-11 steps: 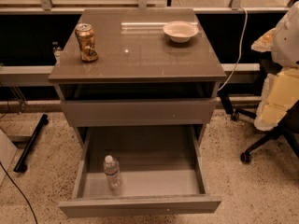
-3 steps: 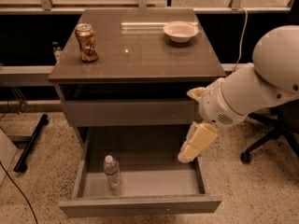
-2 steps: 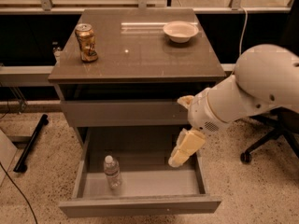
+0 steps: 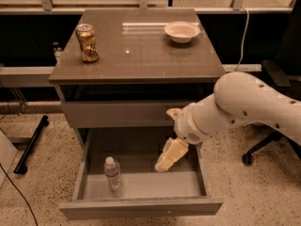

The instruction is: Pick water bottle from middle drawer and place on counter

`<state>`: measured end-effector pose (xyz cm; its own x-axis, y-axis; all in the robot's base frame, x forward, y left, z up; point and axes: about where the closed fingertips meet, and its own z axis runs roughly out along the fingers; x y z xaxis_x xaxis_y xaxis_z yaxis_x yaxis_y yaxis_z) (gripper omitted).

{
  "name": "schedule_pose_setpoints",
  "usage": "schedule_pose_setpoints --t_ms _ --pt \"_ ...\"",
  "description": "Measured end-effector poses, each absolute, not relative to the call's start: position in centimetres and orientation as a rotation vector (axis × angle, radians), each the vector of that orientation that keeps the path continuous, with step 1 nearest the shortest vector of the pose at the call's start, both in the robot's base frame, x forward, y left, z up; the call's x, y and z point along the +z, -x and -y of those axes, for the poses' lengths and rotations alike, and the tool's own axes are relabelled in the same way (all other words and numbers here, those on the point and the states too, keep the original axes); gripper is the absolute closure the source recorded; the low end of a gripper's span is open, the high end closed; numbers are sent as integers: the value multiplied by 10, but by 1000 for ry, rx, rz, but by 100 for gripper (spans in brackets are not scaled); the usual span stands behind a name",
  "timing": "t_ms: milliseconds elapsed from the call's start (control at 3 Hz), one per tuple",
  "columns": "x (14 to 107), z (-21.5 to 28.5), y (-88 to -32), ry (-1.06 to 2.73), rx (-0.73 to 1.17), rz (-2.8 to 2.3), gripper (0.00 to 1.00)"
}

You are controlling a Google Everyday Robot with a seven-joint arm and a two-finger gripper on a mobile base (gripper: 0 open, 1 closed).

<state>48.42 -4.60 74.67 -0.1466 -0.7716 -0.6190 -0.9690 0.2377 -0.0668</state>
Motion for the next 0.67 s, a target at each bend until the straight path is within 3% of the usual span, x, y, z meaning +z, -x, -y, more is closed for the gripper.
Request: schedule_pose_setpoints --t_ms 667 --pt "729 27 -489 1622 554 -1968 0"
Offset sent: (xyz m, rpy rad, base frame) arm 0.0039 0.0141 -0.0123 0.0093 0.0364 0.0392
